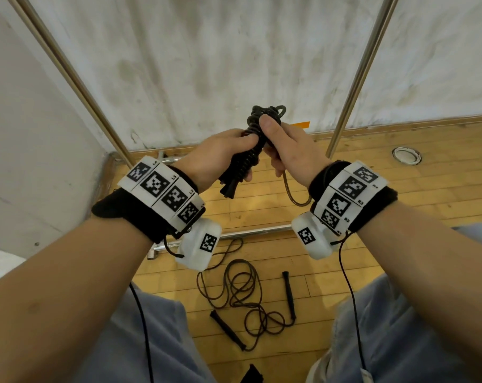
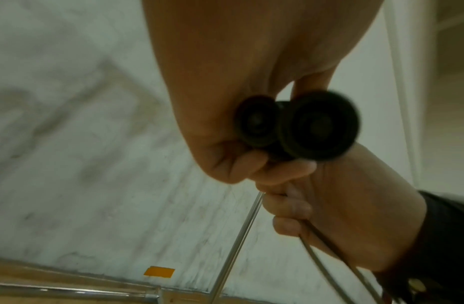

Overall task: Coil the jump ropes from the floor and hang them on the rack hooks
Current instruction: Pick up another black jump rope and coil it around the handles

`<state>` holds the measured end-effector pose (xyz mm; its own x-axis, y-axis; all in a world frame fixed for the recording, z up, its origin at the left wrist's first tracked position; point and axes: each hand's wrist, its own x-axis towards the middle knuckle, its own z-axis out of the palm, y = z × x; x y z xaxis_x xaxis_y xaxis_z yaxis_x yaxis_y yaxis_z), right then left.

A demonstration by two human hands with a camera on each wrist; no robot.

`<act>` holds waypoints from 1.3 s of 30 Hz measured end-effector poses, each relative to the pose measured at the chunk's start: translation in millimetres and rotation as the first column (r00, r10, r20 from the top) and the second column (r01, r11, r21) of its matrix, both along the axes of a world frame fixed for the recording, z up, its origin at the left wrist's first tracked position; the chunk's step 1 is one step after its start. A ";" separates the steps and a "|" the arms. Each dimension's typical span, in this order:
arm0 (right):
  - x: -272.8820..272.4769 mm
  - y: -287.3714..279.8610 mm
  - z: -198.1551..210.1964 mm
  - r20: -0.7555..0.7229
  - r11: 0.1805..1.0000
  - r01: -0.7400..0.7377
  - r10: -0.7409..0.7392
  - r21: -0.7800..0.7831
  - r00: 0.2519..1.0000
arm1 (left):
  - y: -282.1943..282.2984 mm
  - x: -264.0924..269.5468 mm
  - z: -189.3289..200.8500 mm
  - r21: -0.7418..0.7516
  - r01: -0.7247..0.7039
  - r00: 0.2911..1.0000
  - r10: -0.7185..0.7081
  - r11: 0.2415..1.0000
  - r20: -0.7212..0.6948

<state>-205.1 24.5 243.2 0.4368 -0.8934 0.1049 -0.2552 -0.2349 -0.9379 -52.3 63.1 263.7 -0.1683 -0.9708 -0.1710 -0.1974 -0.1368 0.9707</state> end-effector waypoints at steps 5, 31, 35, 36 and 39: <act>1.8 0.4 4.3 -0.045 0.999 0.042 -0.043 -0.019 0.998 | -2.0 2.8 -5.4 -0.034 0.024 0.999 -0.023 0.999 0.039; 7.7 -1.1 -5.8 -0.162 0.998 0.056 -0.054 0.009 0.985 | -5.3 1.2 -6.4 -0.150 -0.016 0.970 0.052 0.988 0.236; 4.6 2.0 -4.3 -0.063 1.000 -0.001 0.003 0.031 0.998 | -5.6 12.3 2.1 0.042 0.064 0.998 -0.064 0.997 -0.002; 4.3 2.3 -3.8 -0.062 1.000 -0.006 0.007 0.021 0.998 | -4.4 11.6 2.8 0.083 0.075 0.996 -0.070 0.994 -0.063; 0.4 1.7 -3.0 -0.131 0.999 -0.001 0.007 0.049 0.991 | -2.3 2.8 -0.5 0.032 0.042 0.999 -0.041 0.999 -0.019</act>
